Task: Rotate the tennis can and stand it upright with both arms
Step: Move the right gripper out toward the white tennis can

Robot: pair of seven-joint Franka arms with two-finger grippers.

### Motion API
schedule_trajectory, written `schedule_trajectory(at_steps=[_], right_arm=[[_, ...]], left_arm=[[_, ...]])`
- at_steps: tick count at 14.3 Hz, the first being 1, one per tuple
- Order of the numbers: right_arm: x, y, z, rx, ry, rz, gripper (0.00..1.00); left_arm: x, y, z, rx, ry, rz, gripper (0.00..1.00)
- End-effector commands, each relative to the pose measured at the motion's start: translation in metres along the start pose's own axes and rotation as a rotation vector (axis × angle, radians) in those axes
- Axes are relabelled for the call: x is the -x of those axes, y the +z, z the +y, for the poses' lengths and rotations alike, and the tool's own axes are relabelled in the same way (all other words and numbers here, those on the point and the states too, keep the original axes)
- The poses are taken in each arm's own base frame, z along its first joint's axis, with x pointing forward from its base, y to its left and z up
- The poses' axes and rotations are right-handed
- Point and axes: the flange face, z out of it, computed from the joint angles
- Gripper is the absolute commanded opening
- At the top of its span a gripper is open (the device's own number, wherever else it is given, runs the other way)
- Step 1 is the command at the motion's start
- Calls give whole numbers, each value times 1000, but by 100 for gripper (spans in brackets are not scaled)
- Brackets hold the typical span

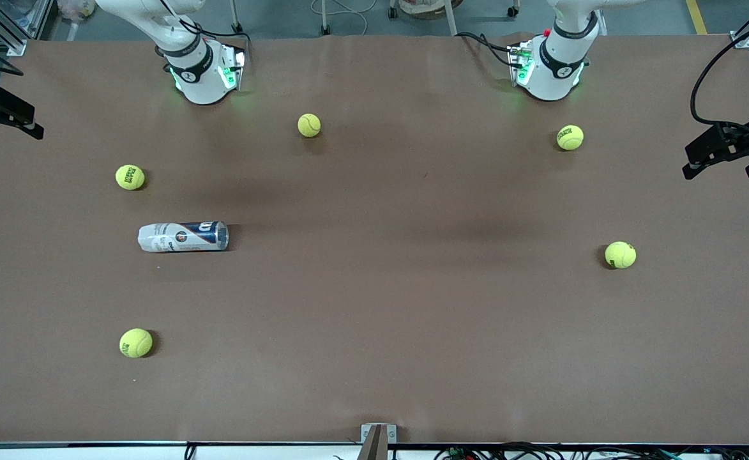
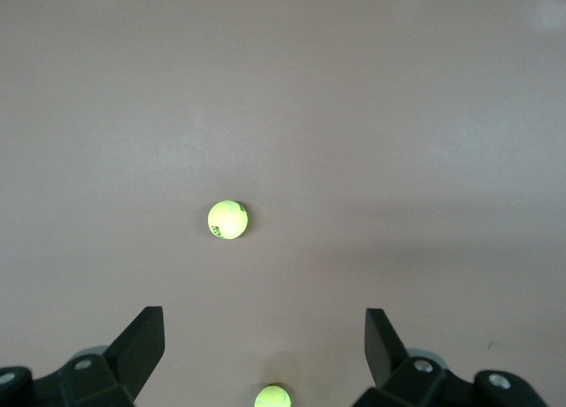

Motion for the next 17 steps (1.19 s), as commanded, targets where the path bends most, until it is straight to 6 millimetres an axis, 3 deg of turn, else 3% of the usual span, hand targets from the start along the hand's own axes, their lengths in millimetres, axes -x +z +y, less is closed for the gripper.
schedule_trajectory(at_steps=[1, 11, 17], right_arm=[[7, -3, 4, 3, -1, 22, 100], [3, -8, 4, 26, 2, 21, 100], [-32, 29, 32, 34, 38, 20, 100]], left_arm=[[-3, -6, 1, 4, 0, 8, 100], [-3, -6, 1, 5, -2, 8, 100], [-1, -6, 2, 17, -4, 0, 100]])
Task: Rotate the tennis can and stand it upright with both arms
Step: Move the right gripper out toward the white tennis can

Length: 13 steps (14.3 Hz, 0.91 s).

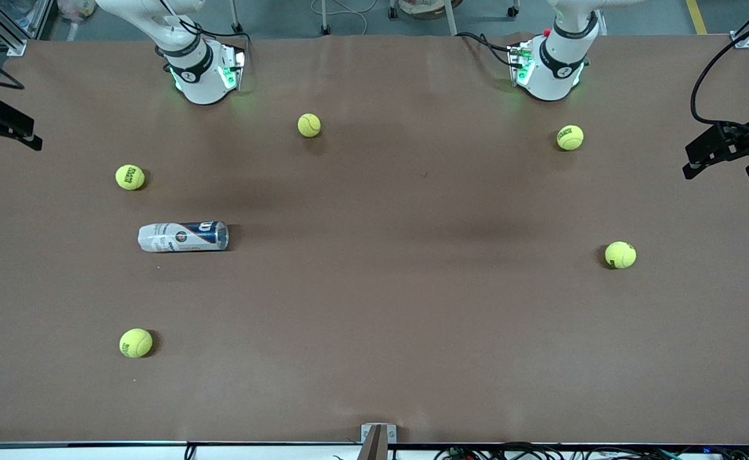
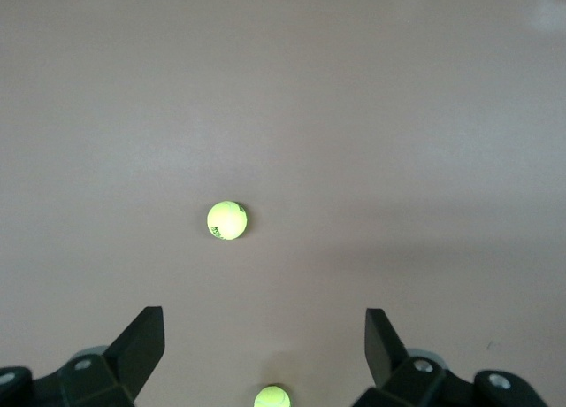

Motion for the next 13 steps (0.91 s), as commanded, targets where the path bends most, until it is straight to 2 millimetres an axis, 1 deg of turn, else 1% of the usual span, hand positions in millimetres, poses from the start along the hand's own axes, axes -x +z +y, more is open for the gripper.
schedule_trajectory(at_steps=[1, 3, 4, 5, 6, 8, 9, 11, 12, 13], right_arm=[[-16, 17, 22, 16, 26, 11, 100], [-33, 39, 25, 25, 25, -2, 100], [-47, 61, 29, 27, 29, -22, 100], [-53, 70, 32, 28, 30, -33, 100], [-54, 71, 28, 29, 27, -30, 100], [-57, 76, 20, 27, 42, -35, 100], [-59, 84, 14, 27, 101, -43, 100], [-64, 106, -19, 33, 179, -48, 100], [-65, 115, -27, 34, 195, -48, 100], [-66, 126, -27, 32, 232, -46, 100]], left_arm=[[0, -4, 2, 17, -4, -11, 100], [4, -2, 2, 19, -1, -40, 100], [5, -1, 1, 18, -1, -49, 100], [5, -1, 1, 17, 2, -49, 100], [4, 0, 1, 17, 4, -51, 100], [4, 0, 1, 17, 2, -51, 100], [4, 0, 1, 17, 2, -51, 100], [4, 0, 1, 17, 2, -51, 100], [4, 0, 1, 17, 1, -51, 100], [4, 0, 2, 17, 1, -52, 100]])
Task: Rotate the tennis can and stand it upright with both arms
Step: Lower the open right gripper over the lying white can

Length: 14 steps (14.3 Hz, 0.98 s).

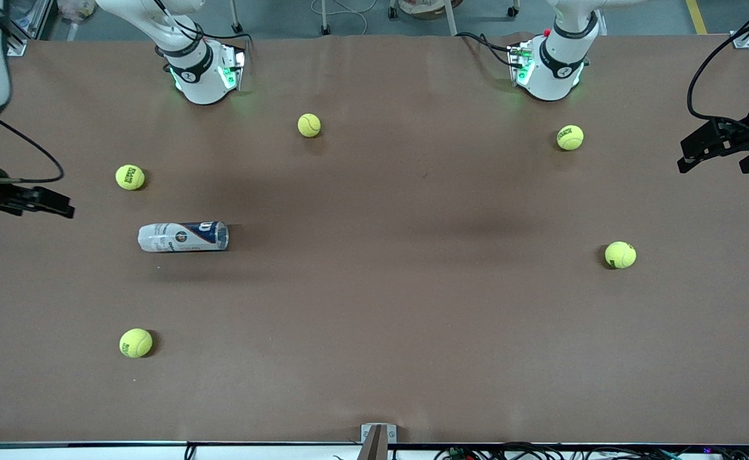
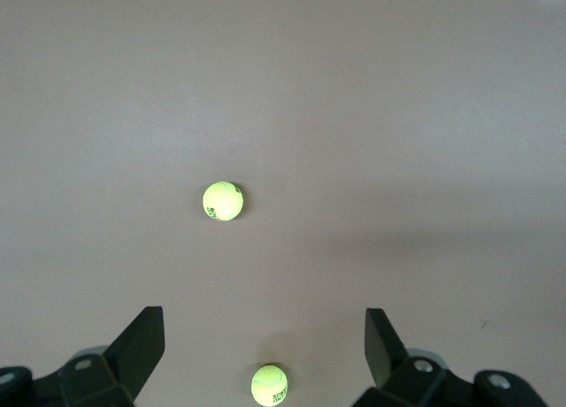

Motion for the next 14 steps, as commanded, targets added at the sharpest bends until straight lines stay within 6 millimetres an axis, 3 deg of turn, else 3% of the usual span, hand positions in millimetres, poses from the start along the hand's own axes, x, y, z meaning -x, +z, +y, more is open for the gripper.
schedule_trajectory(at_steps=[1, 10, 14], right_arm=[[5, 30, -10, 2, 111, 0, 100], [21, 80, -1, 54, 949, -105, 100], [23, 114, 26, 54, 1239, -94, 100]], left_arm=[[-1, -3, 2, 12, 2, -4, 100], [-2, -3, 0, 12, -4, -1, 100], [-2, -4, 1, 11, -4, 1, 100]])
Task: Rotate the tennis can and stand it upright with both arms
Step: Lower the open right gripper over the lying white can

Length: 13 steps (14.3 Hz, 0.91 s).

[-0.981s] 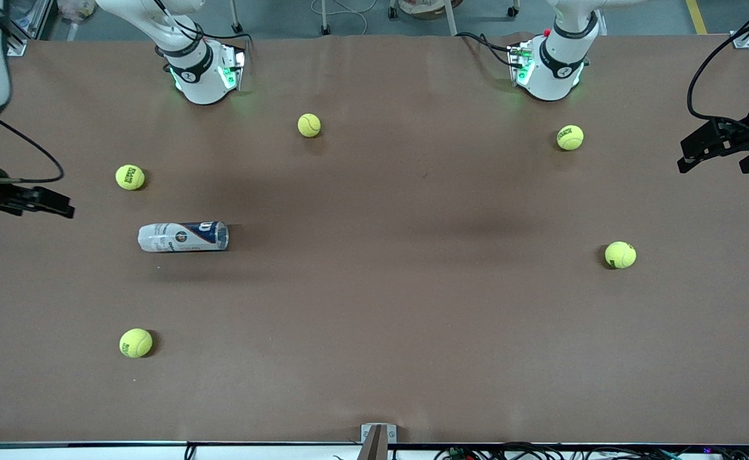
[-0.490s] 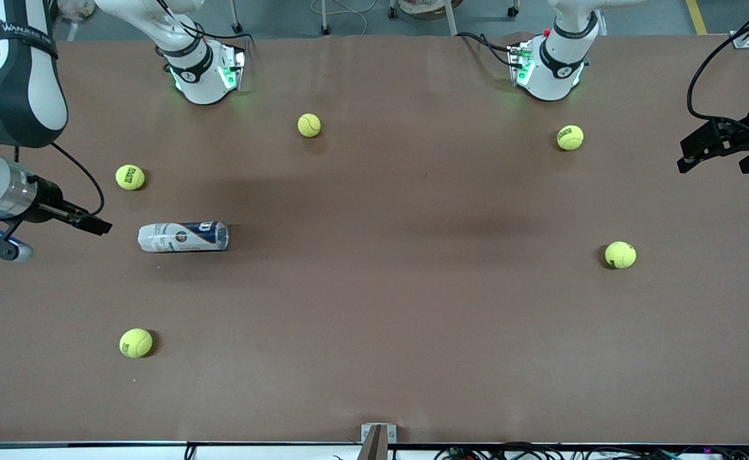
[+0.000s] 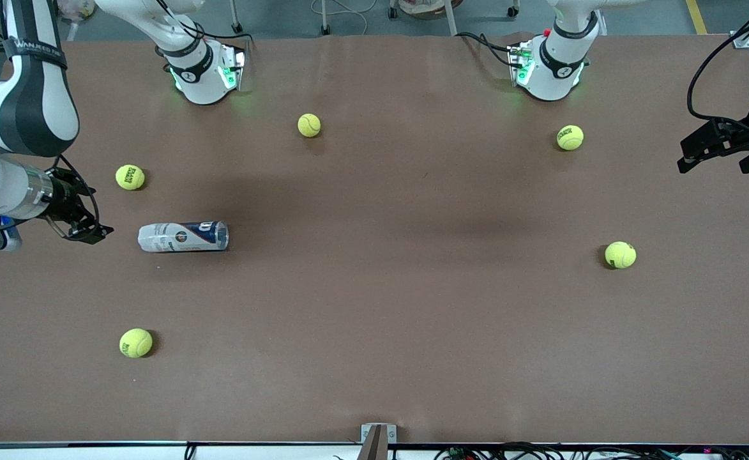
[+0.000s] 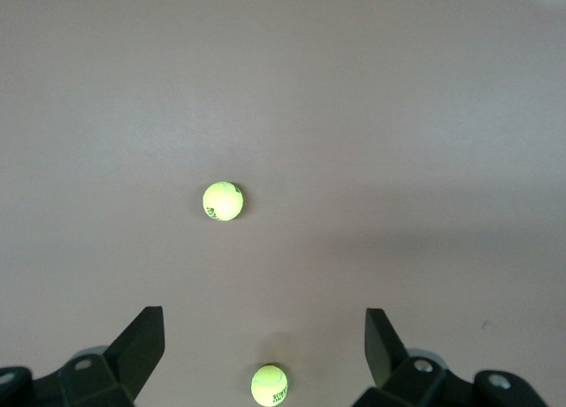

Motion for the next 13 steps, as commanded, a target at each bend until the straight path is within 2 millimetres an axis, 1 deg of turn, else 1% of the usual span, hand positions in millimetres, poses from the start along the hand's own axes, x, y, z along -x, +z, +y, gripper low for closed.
schedule_trajectory(at_steps=[1, 2, 3, 4, 5, 6, 7, 8, 9, 11, 13], right_arm=[[-11, 26, 13, -32, 163, 1, 100], [-12, 37, 13, -48, 192, 6, 100], [-18, 54, 18, -59, 209, 8, 100], [-28, 75, 28, -63, 234, 4, 100], [-31, 93, 33, -74, 243, 7, 100], [-28, 113, 36, -90, 247, 13, 100], [-25, 124, 36, -102, 257, 18, 100], [-23, 132, 33, -107, 271, 20, 100], [-18, 138, 27, -105, 295, 19, 100], [6, 149, 9, -111, 318, 27, 100], [24, 163, -4, -106, 343, 32, 100]], left_arm=[[-2, -4, 0, 11, -4, 1, 100], [-2, -4, 0, 11, -4, 1, 100], [-2, -4, 0, 11, -4, 1, 100], [-2, -4, 0, 11, -4, 1, 100], [-2, -4, 0, 11, -4, 1, 100], [-2, -4, 0, 11, -4, 1, 100], [-2, -4, 0, 11, -4, 1, 100], [-2, -4, 0, 11, -2, 1, 100], [-2, -4, 0, 11, -2, 1, 100], [-2, -4, 0, 11, -2, 1, 100], [-2, -4, 0, 11, -1, 1, 100]])
